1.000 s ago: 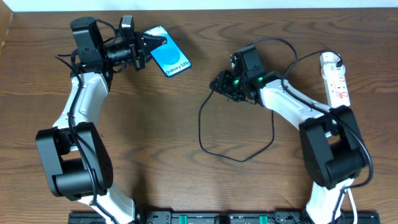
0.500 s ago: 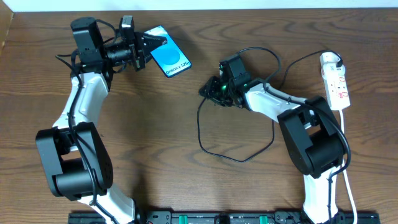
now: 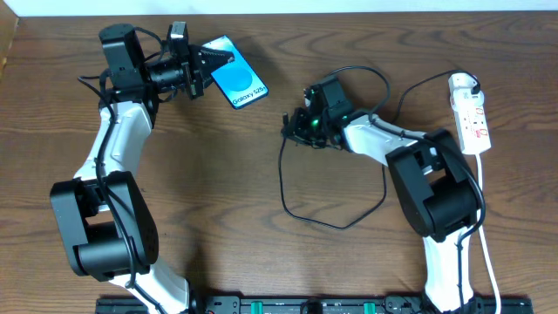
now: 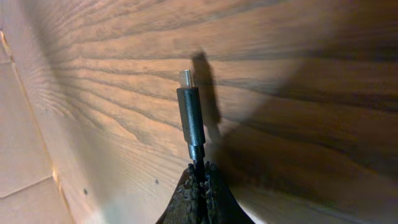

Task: Plug charger to phone and switch on socket
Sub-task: 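Grasp the black USB-C cable end with the right gripper, then carry the cable plug with the right gripper to the phone's port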

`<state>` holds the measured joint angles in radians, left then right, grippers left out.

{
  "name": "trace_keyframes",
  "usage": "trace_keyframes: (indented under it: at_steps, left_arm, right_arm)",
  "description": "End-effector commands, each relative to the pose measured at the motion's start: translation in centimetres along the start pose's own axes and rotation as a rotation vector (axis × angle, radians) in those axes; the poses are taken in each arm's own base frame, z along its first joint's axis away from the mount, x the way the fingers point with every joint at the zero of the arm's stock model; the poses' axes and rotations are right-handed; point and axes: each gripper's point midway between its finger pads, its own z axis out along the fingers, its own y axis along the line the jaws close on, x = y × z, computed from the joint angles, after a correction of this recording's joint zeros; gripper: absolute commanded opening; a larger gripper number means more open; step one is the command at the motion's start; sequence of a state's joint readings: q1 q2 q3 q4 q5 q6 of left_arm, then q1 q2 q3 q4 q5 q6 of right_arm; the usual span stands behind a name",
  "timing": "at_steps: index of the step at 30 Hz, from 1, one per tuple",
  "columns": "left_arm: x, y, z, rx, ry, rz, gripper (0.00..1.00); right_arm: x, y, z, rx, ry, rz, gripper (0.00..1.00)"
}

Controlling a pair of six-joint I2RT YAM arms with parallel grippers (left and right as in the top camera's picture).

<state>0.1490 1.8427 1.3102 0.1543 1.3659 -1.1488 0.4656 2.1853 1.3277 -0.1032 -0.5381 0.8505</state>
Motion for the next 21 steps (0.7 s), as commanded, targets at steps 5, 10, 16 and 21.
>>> trace_keyframes:
  at_steps: [5, 10, 16, 21]
  left_arm:
    - [0.9, -1.8, -0.2, 0.027, 0.041, 0.085, 0.07]
    - [1.8, -2.1, -0.3, 0.048, 0.089, 0.133, 0.07]
    - [3.2, -2.5, -0.3, 0.08, 0.165, 0.164, 0.07]
    - [4.0, -2.7, 0.2, 0.09, 0.206, 0.173, 0.07]
  right_arm:
    - [-1.0, 0.2, -4.0, -0.249, 0.108, -0.207, 0.01]
    - [0.0, 4.2, -8.4, -0.451, 0.151, -0.388, 0.01]
    - [1.6, 8.3, -13.6, -0.507, 0.136, -0.496, 0.01]
    - [3.6, 10.4, -17.8, -0.501, 0.12, -0.57, 0.01]
